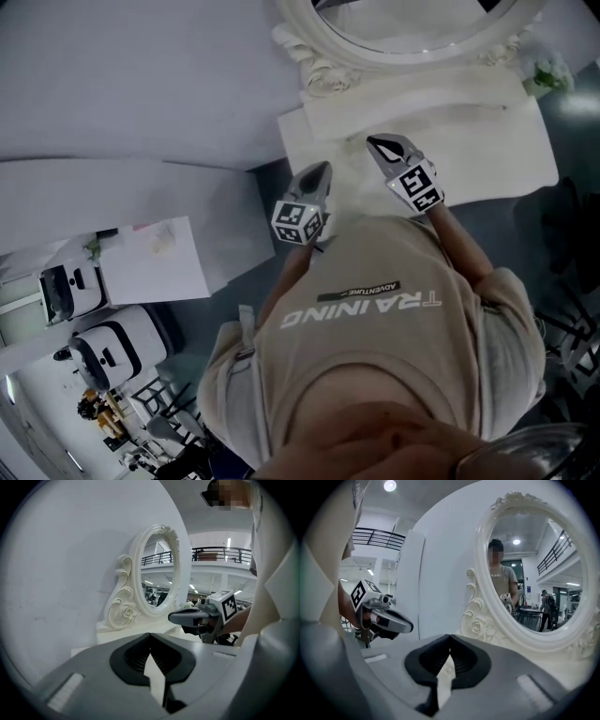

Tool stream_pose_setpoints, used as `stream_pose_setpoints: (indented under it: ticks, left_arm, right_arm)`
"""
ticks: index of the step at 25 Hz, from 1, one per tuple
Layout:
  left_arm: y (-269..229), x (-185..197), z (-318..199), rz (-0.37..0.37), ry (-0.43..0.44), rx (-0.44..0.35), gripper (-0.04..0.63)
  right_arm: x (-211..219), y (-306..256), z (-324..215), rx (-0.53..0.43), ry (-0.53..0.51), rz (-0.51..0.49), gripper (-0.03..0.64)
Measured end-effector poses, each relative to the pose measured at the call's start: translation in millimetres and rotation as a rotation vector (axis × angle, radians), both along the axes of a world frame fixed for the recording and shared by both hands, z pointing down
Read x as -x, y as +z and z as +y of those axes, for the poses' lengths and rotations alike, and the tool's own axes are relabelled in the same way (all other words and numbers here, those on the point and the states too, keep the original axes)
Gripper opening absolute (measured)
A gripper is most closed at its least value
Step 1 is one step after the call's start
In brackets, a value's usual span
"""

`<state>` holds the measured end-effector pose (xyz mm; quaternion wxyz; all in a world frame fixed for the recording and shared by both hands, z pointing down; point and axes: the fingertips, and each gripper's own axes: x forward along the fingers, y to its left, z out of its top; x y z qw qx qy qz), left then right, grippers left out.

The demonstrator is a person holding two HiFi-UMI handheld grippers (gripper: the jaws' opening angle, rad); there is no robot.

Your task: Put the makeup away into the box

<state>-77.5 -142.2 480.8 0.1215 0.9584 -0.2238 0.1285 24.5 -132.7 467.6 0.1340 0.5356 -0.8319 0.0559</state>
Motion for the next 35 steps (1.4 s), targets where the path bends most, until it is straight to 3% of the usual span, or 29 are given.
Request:
stream_pose_setpoints:
  ticks: [7,11,15,24,29,35]
  left_arm:
    - [-48.2,-2.1,-14.1,0.072,0.058,-0.103,0.006]
    - [-71.7,-0.9,-21.5,0.124,0.048,-0.168,0.006]
    - [-72.1,10.1,-22.5,0.118,0.011,-0.216,0.006]
    - [-46.5,24.8,-17.7,0.124,-0.007,-0.161,0.006]
    - [-25.3,24.9,-12.4,0.147,-0.003,-0.076,0.006]
    - [-34.8,12.5,-19.5,0.146,0.004,-0.105,0.006]
  right_arm:
    - [1.8,-49.7,9.3,-0.084,0.078,0.035,0.003]
    - [-1.5,-70.6,11.4,-0.098,0.102,0.027,0.003]
    - [0.9,-74.0,15.9,-0.089,0.117,0.018,0.003]
    - [1.6,-59.0,27.5,-0.03,0.144,0.048,0.003]
    - [-2.6,-57.9,42.1,-0.031,0.152,0.069,0.003]
    - [-24.5,-55.0,42.9,-0.027,0.182,0.011,0.003]
